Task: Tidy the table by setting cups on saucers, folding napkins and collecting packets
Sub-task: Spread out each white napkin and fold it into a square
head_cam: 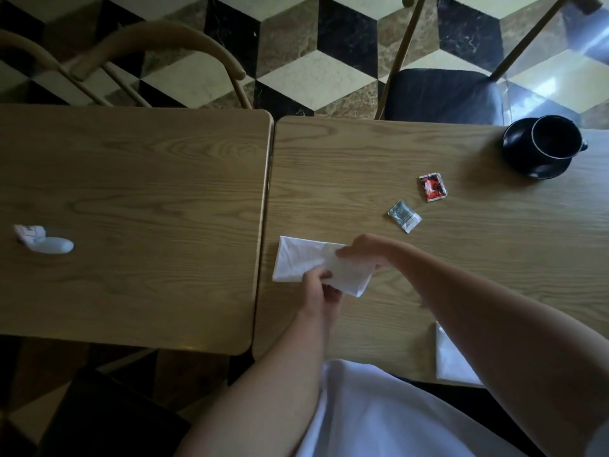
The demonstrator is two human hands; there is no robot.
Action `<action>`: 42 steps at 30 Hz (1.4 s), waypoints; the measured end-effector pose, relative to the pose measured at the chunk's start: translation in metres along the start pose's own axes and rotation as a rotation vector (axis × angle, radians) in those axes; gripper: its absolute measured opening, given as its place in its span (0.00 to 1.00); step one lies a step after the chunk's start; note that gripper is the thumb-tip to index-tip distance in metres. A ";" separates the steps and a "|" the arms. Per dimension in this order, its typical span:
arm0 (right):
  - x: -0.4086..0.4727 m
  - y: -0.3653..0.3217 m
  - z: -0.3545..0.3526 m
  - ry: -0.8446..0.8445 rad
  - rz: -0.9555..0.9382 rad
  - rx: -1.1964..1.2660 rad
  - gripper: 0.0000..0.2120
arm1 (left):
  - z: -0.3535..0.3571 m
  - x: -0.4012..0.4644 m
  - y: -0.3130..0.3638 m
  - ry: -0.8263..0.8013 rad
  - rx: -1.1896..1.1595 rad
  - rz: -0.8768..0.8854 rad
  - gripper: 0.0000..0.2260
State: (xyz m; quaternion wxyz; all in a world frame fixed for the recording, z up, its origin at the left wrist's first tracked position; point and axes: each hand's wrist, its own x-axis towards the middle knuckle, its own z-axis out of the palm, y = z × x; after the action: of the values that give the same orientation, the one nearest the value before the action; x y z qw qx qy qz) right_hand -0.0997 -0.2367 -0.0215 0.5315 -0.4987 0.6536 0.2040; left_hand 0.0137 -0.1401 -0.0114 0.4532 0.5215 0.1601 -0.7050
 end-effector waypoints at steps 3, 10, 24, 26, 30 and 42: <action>-0.006 0.010 -0.003 -0.029 -0.023 0.447 0.18 | 0.004 0.001 0.026 -0.007 0.166 -0.018 0.16; -0.039 0.043 0.041 -0.018 -0.199 1.017 0.19 | -0.015 -0.010 0.063 -0.217 0.362 -0.064 0.21; -0.062 0.080 0.147 0.187 -0.011 0.991 0.20 | -0.098 -0.011 0.015 0.002 1.206 0.172 0.24; -0.062 0.077 0.138 0.162 -0.101 0.934 0.25 | -0.095 -0.005 0.022 -0.070 1.236 0.131 0.21; -0.055 0.071 0.115 -0.055 -0.073 1.028 0.19 | -0.086 0.004 0.035 0.003 1.140 0.056 0.07; -0.028 0.065 0.062 -0.216 -0.022 1.282 0.15 | -0.019 0.019 0.074 0.206 0.971 0.086 0.08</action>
State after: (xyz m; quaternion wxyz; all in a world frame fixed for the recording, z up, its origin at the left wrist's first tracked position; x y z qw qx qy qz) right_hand -0.1278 -0.1478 -0.0355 0.7885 -0.0660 0.5836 -0.1827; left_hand 0.0838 -0.1757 -0.0179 0.1683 0.7454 -0.1643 -0.6237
